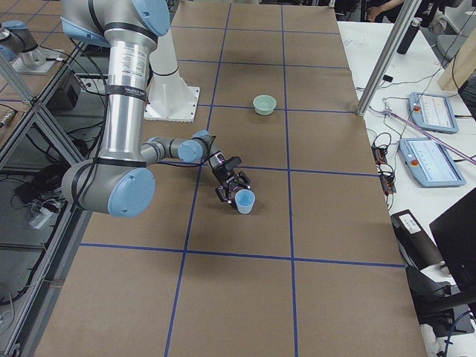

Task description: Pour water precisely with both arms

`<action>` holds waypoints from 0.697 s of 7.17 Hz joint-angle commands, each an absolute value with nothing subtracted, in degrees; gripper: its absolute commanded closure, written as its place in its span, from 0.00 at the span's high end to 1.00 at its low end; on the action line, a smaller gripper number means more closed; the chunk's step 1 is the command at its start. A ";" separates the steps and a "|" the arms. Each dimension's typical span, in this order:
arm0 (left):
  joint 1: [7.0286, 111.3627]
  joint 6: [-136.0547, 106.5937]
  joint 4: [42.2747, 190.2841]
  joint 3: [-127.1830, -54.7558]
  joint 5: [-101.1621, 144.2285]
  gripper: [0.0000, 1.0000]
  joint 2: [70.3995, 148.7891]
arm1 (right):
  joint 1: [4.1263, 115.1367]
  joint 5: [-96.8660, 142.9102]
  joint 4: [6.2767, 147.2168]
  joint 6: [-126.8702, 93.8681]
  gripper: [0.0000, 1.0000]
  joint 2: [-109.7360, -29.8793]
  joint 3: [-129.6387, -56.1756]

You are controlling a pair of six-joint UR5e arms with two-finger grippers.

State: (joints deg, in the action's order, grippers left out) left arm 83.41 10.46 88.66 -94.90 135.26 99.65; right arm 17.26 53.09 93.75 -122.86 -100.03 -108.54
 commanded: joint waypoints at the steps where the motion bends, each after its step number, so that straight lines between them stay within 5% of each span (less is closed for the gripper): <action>1: 83.41 10.46 88.68 -94.92 135.26 1.00 99.58 | 18.19 52.47 93.78 -122.96 0.99 -100.20 -107.23; 2: 83.41 10.46 88.68 -94.92 135.26 1.00 99.58 | 18.45 52.04 93.78 -122.96 0.96 -100.11 -106.44; 3: 83.41 10.46 88.68 -94.92 135.26 1.00 99.58 | 18.81 51.86 93.78 -122.96 0.68 -100.02 -106.26; 4: 83.41 10.46 88.68 -94.92 135.26 1.00 99.58 | 19.16 51.42 93.78 -122.96 0.09 -100.02 -106.26; 5: 83.41 10.46 88.68 -94.83 135.26 1.00 99.58 | 19.68 50.55 93.78 -122.87 0.00 -100.02 -106.17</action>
